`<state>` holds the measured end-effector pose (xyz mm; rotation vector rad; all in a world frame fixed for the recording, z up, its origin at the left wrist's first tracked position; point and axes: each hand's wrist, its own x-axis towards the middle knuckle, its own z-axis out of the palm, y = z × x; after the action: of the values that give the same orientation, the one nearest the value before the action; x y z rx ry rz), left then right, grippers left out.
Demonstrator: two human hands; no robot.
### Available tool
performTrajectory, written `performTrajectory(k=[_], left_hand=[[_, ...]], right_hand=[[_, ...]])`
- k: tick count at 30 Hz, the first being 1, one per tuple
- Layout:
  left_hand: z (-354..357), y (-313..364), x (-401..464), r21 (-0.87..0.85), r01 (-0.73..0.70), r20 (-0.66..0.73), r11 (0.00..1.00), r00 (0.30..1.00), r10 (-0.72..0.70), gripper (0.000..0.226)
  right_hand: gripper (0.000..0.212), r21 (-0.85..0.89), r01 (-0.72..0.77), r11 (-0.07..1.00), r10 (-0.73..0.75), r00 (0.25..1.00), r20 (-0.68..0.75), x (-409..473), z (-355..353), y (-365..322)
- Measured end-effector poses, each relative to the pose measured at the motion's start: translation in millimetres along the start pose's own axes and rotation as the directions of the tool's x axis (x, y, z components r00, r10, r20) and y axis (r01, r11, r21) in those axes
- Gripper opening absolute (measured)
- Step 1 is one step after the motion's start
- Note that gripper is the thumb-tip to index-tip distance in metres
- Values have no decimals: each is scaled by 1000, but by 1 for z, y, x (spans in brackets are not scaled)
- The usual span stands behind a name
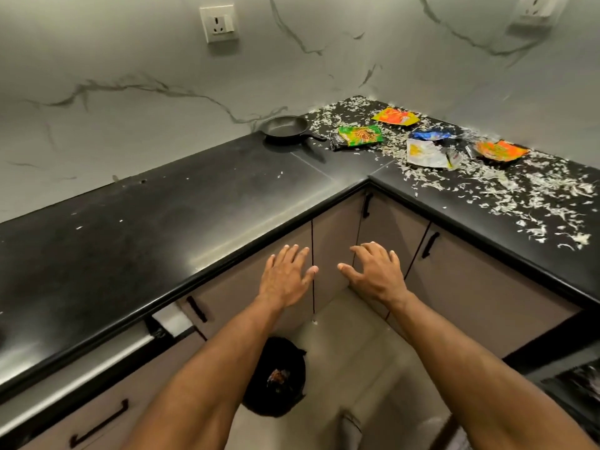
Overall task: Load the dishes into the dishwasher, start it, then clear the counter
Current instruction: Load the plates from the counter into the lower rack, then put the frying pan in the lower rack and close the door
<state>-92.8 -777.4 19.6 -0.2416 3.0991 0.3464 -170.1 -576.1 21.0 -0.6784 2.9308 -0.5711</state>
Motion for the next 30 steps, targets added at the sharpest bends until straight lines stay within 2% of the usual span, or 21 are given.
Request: performTrajectory(k=[14,25,30], left_hand=[[-12,38,214,6,-18,-52,1000,998,18,60],[-33,10,377,-16,15,-83,1000,996,-16,61],[-48,-19,445,-3,70,-84,998,994,-70,61]], right_hand=[[65,-23,-24,999,24,1000,10,193,-46,83],[63,-49,41,998,-42,999,-25,369,-58,99],[72,8,75,997,-74,996,-41,453,-62,89]])
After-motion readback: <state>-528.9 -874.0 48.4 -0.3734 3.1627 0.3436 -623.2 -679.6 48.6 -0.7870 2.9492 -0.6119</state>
